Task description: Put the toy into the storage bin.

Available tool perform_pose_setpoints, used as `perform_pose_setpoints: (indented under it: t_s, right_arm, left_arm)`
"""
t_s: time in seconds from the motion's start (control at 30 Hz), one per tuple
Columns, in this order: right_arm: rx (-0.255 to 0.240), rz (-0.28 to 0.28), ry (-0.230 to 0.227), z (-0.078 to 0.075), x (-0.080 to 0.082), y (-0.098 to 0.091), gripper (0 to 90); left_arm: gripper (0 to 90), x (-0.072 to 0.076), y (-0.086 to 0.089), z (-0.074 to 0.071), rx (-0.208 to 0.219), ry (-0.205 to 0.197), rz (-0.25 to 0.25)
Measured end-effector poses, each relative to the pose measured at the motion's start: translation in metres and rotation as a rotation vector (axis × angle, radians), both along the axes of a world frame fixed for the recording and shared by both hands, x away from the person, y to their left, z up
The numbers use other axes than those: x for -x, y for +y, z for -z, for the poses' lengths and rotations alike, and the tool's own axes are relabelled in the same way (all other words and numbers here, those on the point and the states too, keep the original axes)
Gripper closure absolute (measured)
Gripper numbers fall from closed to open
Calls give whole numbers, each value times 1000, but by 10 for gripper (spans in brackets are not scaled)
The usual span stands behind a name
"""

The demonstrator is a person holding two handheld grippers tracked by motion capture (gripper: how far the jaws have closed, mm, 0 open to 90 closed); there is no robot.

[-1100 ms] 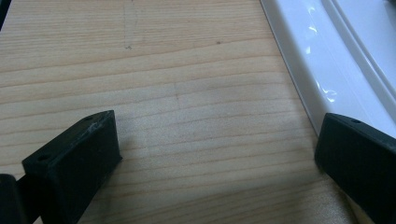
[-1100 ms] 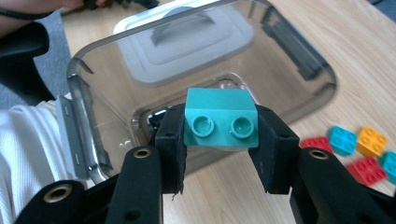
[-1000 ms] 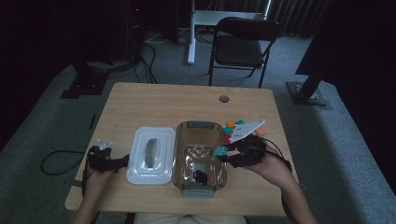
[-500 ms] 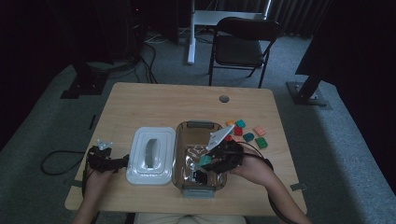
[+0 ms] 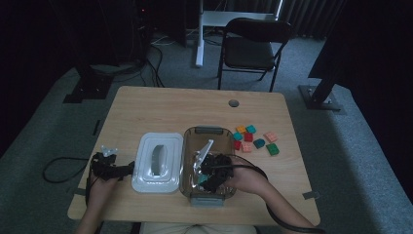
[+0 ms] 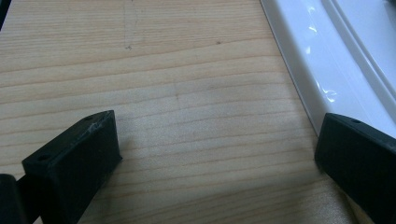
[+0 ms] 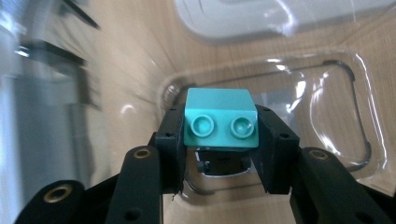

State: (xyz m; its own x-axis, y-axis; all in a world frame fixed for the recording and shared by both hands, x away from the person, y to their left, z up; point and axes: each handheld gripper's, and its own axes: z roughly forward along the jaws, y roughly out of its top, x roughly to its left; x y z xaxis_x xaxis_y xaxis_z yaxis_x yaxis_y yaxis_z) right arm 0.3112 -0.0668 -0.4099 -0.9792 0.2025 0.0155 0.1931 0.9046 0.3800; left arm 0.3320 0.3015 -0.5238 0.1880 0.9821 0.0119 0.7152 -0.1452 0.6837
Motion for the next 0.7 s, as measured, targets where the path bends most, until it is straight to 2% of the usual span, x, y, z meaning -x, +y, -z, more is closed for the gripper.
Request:
perform_pose_setpoints:
  t_s: [0.23, 0.7]
  right_arm:
    - [61, 2, 4, 9, -4, 6, 586]
    - [87, 17, 0, 13, -5, 3, 556]
  left_arm:
    - [5, 0, 0, 0, 0, 0, 0]
    - [5, 0, 0, 0, 0, 0, 0]
